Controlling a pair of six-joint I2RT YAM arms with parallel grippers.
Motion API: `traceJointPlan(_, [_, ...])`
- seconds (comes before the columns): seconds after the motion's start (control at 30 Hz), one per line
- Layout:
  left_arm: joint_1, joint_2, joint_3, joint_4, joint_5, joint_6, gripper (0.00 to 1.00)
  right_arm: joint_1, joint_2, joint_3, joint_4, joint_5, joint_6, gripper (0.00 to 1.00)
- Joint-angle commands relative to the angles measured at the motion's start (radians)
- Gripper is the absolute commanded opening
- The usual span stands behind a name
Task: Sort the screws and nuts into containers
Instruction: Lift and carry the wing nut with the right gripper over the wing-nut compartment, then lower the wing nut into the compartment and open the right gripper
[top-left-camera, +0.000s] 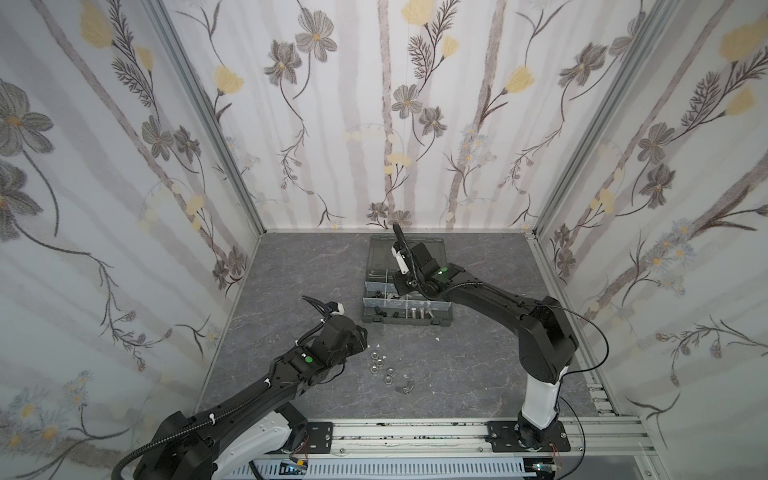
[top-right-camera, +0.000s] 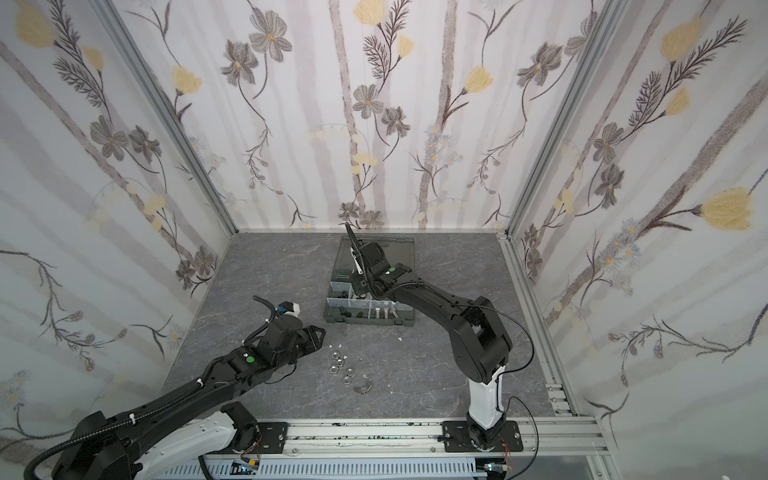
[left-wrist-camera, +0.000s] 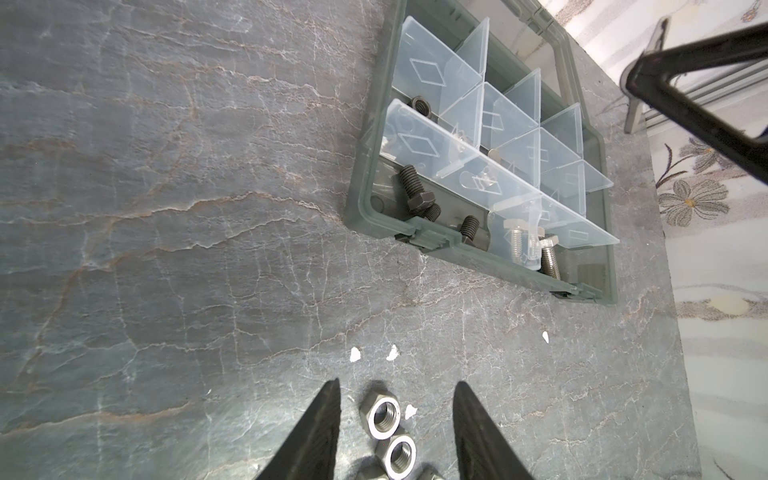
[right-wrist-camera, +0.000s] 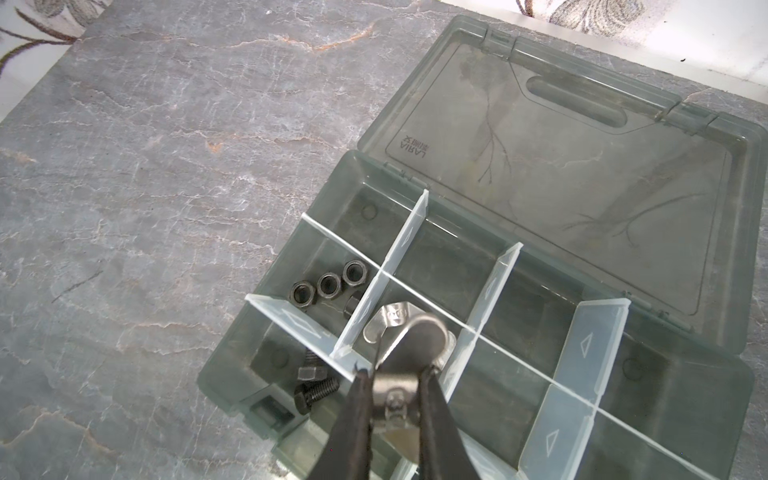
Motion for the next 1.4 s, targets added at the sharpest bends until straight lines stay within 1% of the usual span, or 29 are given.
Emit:
traceJointPlan(0.0, [-0.004,-0.002,-0.007,0.011,-0.019,-0.018,0.47,-0.003,0.038,0.034,-0.002,-0.004,-0.022,0.17])
traceJointPlan(0.23, [-0.008,0.003,-0.005,0.013,-0.026,-0.018,0.47,-0.005,0.097,0.069,-0.013,-0.024,-0.020,0.18])
traceJointPlan(0.6, [-0.015,0.021,-0.001,0.017,-0.027,-0.013,0.47,-0.005,0.122,0.050,-0.022,-0.038,-0.013,0.20])
traceJointPlan(0.83, [-0.017,0.021,-0.002,0.019,-0.028,-0.013,0.47,-0.004,0.125,0.041,-0.022,-0.032,-0.008,0.28])
traceJointPlan(0.93, [-0.019,0.021,-0.002,0.019,-0.029,-0.013,0.47,-0.004,0.120,0.038,-0.021,-0.027,-0.008,0.33])
traceJointPlan(1.0, [-0.020,0.021,-0.001,0.019,-0.029,-0.013,0.47,-0.005,0.114,0.038,-0.021,-0.022,-0.008,0.34])
traceJointPlan(1.2, [-0.030,0.023,0.003,0.019,-0.029,-0.005,0.47,-0.006,0.063,0.033,-0.022,-0.022,-0.005,0.35])
traceJointPlan(1.37, [-0.069,0.048,0.019,0.019,-0.029,0.015,0.47,-0.009,-0.012,0.003,-0.017,-0.015,0.000,0.35])
